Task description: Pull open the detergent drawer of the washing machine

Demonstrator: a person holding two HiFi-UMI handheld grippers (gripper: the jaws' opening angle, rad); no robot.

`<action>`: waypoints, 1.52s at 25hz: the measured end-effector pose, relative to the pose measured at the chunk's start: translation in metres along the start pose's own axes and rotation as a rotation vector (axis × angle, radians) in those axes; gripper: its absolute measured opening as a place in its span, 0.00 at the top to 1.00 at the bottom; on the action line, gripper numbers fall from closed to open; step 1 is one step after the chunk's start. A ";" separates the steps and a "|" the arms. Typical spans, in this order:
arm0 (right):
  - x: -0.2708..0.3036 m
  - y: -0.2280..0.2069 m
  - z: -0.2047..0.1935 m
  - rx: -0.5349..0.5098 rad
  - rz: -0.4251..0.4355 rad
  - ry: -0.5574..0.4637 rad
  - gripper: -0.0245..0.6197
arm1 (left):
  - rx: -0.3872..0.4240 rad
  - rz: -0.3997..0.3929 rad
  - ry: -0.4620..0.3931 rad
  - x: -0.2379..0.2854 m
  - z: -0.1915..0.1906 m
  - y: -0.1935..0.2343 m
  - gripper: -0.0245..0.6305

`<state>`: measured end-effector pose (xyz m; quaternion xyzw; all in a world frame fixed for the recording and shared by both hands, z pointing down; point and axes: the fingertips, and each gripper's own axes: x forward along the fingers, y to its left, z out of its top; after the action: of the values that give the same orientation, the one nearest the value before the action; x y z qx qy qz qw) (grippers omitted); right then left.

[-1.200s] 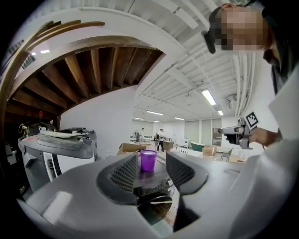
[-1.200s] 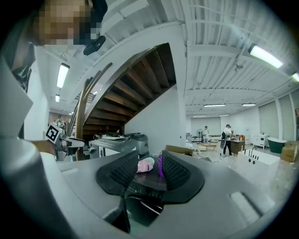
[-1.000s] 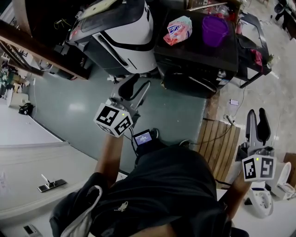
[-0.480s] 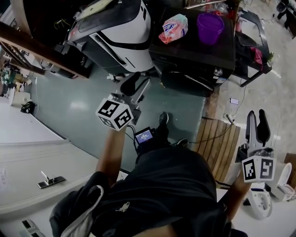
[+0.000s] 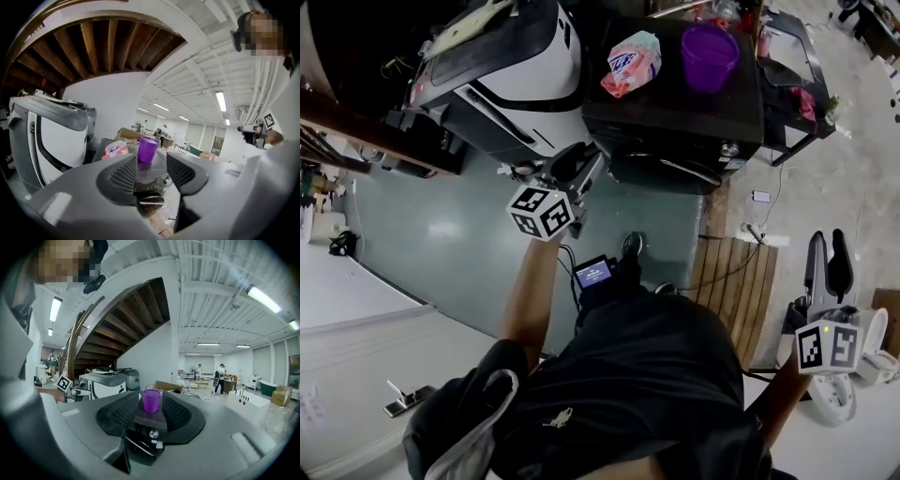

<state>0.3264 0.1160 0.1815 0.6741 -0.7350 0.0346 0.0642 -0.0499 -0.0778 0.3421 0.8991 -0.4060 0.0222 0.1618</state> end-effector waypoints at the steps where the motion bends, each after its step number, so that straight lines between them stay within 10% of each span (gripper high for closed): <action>1: 0.003 0.001 0.003 -0.006 -0.011 0.003 0.74 | -0.010 -0.012 0.002 0.008 -0.003 0.006 0.61; 38: 0.125 0.040 0.011 -0.066 -0.217 0.259 0.74 | -0.516 -0.165 0.258 0.183 -0.233 0.205 0.53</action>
<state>0.2762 -0.0051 0.1897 0.7369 -0.6442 0.0900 0.1840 -0.0576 -0.2646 0.6498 0.8481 -0.2999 0.0190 0.4364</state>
